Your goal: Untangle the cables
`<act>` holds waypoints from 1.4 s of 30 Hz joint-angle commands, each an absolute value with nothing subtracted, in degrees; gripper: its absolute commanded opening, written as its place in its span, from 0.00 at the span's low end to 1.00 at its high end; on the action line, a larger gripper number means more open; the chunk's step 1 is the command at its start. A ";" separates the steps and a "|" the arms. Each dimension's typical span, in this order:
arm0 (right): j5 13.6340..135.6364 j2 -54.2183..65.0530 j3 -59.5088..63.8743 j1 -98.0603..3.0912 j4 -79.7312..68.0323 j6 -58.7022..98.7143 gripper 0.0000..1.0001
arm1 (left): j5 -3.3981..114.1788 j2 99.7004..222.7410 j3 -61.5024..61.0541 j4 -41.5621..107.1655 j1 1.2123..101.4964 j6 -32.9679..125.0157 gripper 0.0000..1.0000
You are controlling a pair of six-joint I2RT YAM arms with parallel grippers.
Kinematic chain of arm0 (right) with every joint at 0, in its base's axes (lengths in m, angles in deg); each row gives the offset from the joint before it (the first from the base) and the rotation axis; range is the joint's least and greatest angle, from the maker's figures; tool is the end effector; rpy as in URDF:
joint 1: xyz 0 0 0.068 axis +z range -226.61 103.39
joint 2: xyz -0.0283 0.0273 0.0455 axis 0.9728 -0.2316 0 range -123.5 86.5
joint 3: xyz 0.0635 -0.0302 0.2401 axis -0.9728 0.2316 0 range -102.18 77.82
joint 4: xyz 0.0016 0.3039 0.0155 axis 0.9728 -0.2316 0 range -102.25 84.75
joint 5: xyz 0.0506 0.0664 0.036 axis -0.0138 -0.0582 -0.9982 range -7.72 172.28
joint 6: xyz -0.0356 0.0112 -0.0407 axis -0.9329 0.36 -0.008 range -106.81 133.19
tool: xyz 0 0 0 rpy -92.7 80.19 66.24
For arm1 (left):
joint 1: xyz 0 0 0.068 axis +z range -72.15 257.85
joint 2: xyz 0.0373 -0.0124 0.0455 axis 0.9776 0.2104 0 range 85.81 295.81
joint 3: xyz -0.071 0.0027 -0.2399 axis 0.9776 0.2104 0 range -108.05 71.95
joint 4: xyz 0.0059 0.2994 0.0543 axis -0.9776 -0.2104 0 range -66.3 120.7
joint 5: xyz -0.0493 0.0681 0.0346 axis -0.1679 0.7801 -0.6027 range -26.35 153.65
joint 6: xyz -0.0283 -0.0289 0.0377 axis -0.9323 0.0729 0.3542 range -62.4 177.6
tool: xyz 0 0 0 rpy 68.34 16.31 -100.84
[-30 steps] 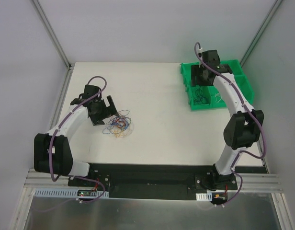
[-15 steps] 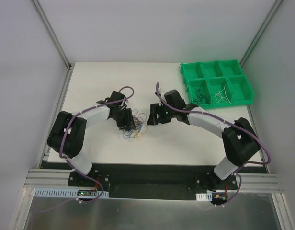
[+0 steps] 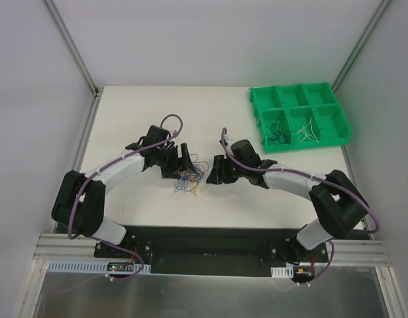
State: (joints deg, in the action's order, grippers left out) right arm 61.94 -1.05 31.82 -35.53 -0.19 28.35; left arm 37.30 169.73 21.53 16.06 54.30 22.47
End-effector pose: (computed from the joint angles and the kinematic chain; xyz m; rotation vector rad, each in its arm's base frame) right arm 0.2587 0.2429 0.1412 -0.7230 2.2080 0.9159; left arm 0.3064 -0.1520 0.1624 -0.0300 2.5537 -0.9958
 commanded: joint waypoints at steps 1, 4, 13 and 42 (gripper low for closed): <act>62.59 -4.90 29.83 -34.34 6.35 32.61 0.44 | 37.55 171.76 18.43 15.14 54.91 24.29 0.73; 62.67 -7.10 29.48 -33.55 6.52 32.97 0.36 | 35.71 173.61 15.97 15.14 54.57 24.38 0.74; 64.61 0.08 32.11 -33.37 2.84 31.91 0.01 | 35.62 181.25 10.78 15.32 52.72 22.37 0.92; 110.66 47.48 5.40 -34.69 -33.82 1.77 0.00 | 41.85 179.86 18.16 16.20 65.64 21.74 0.65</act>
State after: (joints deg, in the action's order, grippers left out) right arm 104.82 48.72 6.66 -34.53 -31.03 6.10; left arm 38.33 183.46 17.64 18.47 65.01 19.19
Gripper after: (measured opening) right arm 0.011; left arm 0.655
